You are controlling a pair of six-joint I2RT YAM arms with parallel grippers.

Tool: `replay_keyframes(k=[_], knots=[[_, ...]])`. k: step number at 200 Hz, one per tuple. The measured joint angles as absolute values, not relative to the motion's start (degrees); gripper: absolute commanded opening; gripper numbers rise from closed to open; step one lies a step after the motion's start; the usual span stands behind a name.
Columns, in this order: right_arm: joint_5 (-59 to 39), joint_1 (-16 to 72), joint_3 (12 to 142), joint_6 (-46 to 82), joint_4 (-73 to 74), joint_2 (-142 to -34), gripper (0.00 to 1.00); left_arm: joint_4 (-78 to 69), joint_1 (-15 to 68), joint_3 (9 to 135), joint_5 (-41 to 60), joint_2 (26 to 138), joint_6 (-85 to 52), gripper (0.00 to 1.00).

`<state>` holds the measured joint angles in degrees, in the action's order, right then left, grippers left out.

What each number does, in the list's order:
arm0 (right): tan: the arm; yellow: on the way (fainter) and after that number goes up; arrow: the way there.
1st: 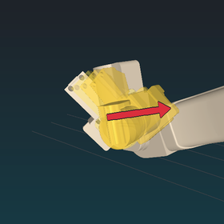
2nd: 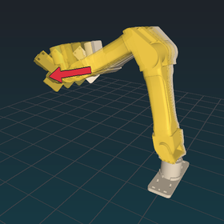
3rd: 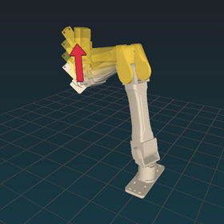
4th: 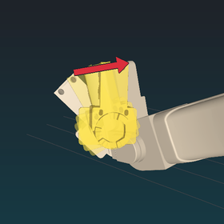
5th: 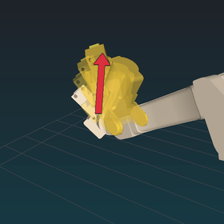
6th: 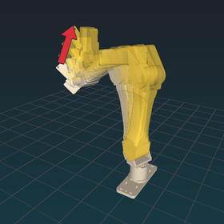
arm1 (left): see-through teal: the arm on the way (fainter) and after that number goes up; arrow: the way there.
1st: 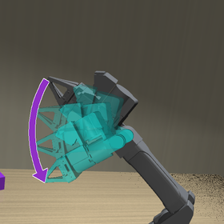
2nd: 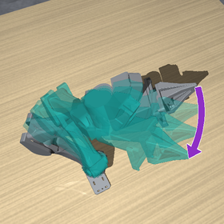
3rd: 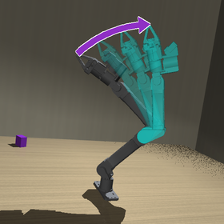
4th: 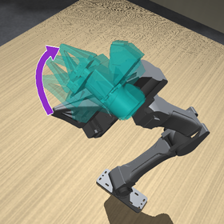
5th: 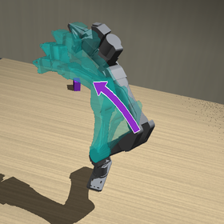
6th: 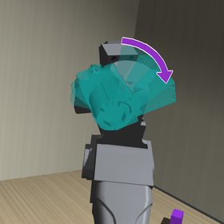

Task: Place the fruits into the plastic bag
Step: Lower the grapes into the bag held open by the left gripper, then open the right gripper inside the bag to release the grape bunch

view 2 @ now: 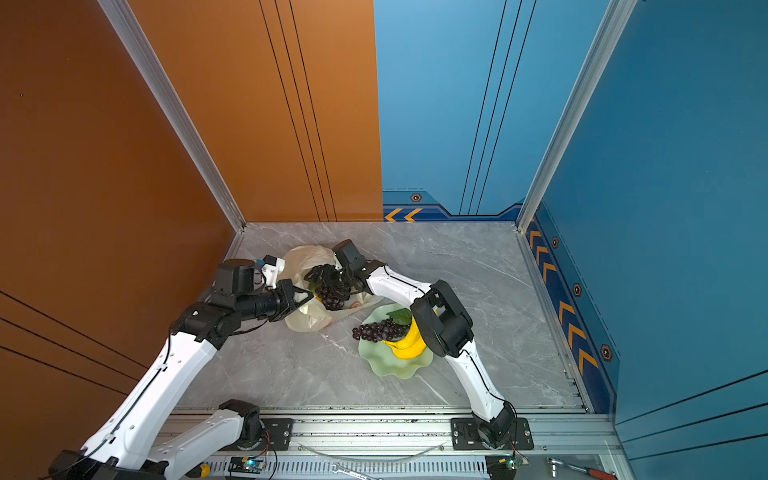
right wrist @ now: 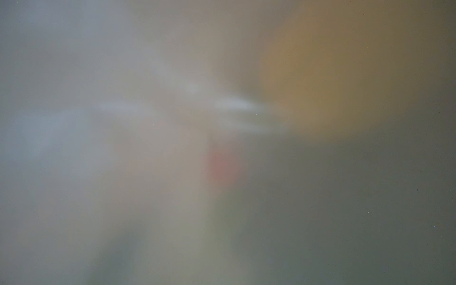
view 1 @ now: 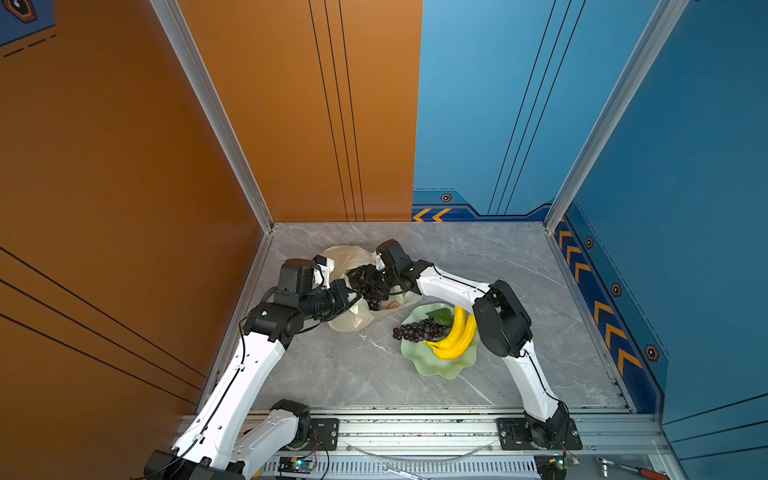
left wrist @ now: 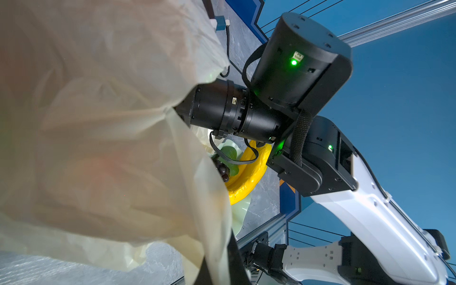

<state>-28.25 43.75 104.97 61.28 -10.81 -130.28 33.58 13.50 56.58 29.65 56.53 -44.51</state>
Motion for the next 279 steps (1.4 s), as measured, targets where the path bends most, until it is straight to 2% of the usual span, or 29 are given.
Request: replay_keyframes(k=[39,93,151,202,279], knots=[[-25.8,42.9,105.3,56.8,-18.2,-129.3,1.00,33.6,13.4,56.6,29.7,56.1,-44.7,0.00],[-16.8,41.0,111.2,45.1,-34.8,-124.6,1.00,33.6,13.1,55.8,29.7,55.2,-44.7,0.00],[-11.2,35.1,117.9,37.0,-43.7,-122.5,1.00,33.6,13.1,54.4,30.0,54.4,-45.4,0.00],[-10.7,32.2,125.2,34.1,-47.6,-122.6,1.00,33.6,13.1,54.4,30.1,54.5,-45.5,0.00],[-18.2,31.9,122.2,34.4,-49.9,-119.7,1.00,32.0,15.1,54.8,30.0,56.9,-46.1,0.00]])
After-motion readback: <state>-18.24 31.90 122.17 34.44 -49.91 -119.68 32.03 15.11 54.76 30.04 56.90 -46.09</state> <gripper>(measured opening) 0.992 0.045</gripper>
